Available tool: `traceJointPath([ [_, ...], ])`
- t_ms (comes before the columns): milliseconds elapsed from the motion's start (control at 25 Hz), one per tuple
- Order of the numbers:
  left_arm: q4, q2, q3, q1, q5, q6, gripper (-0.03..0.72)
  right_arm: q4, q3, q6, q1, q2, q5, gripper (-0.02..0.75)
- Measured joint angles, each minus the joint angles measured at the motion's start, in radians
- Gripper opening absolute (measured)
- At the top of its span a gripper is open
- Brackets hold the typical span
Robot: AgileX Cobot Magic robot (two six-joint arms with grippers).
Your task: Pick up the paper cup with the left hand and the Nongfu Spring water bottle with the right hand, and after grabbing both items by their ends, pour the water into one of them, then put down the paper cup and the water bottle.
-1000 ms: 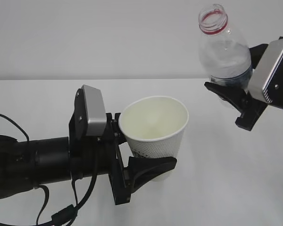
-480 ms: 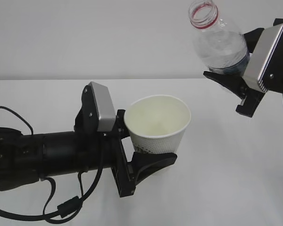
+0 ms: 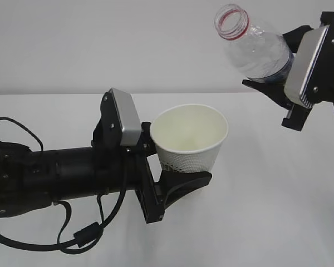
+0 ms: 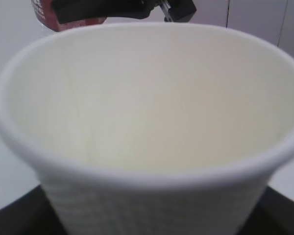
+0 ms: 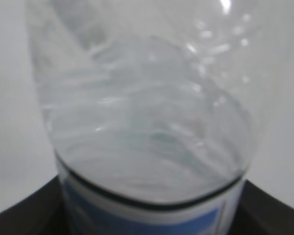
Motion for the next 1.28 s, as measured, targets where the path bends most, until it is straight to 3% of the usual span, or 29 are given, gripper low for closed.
traceJointPath([
  [1280,0.045,0.000,0.000,0.000,-0.052,-0.064,0.570,-0.001,-0.010,-0.249,0.000,0.000,0.011,0.482],
])
